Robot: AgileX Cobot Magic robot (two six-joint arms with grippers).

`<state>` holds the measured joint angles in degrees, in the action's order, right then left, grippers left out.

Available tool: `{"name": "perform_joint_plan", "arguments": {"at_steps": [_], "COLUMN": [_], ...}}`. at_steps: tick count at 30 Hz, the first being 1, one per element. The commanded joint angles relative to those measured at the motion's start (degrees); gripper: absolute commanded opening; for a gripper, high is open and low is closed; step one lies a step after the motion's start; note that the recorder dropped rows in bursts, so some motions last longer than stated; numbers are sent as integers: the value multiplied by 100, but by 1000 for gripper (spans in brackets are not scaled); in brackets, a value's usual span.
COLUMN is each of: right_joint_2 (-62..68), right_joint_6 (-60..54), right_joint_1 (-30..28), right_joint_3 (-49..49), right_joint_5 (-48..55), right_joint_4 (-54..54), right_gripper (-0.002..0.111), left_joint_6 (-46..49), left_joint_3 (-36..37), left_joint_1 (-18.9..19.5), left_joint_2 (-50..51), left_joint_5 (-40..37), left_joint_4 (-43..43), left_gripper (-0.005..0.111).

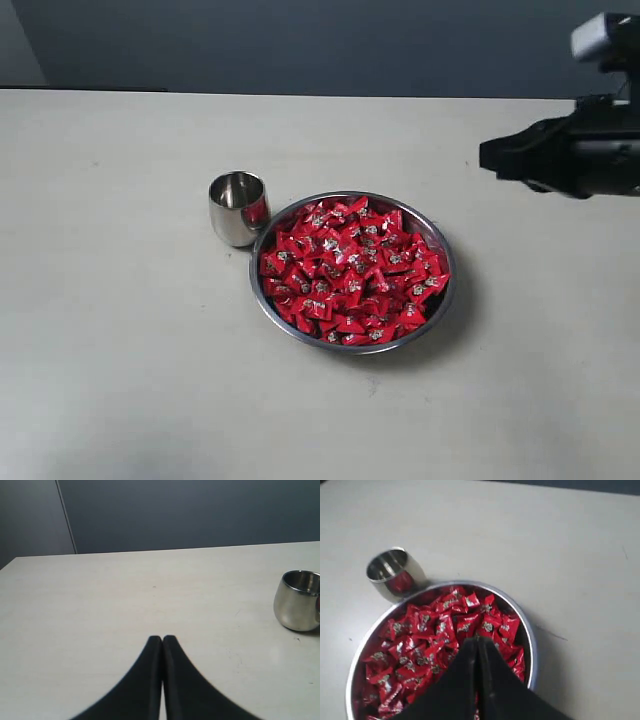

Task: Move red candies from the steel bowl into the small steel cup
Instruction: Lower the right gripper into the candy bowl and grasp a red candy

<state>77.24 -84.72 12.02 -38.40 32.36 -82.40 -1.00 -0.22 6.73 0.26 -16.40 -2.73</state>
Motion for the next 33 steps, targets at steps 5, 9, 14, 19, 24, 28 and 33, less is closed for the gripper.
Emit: {"name": "perform_joint_plan", "arguments": {"at_steps": [5,9,14,19,24,28,33], "right_joint_2": [1333,1715,2097,2604,2906,3021,3093], "right_joint_6": [-656,-656,-656,-656,-607,-608,-526], "right_joint_1": [1188,1470,1783,1957,1967,1967,2006], "right_joint_3": [-308,-308,-680,-1161,-1405,-1468,-1527], "right_joint_5": [-704,-664,-725,-806,-917,-1037,-1033], "right_joint_4": [-344,-547,-490,-136,178,248,399], "right_gripper": [35,36,35,35,35,35,35], "left_joint_6": [-9,-9,-9,-9,-9,-9,-9], "left_joint_3": [22,22,22,22,22,22,22], "left_joint_1": [3,3,3,3,3,3,3], "left_joint_2": [-26,-26,-26,-26,-26,-26,-26], "left_joint_5": [11,11,11,11,11,11,11], "left_joint_4": [16,16,16,16,16,16,16], "left_gripper": [0,0,0,0,0,0,0]}}
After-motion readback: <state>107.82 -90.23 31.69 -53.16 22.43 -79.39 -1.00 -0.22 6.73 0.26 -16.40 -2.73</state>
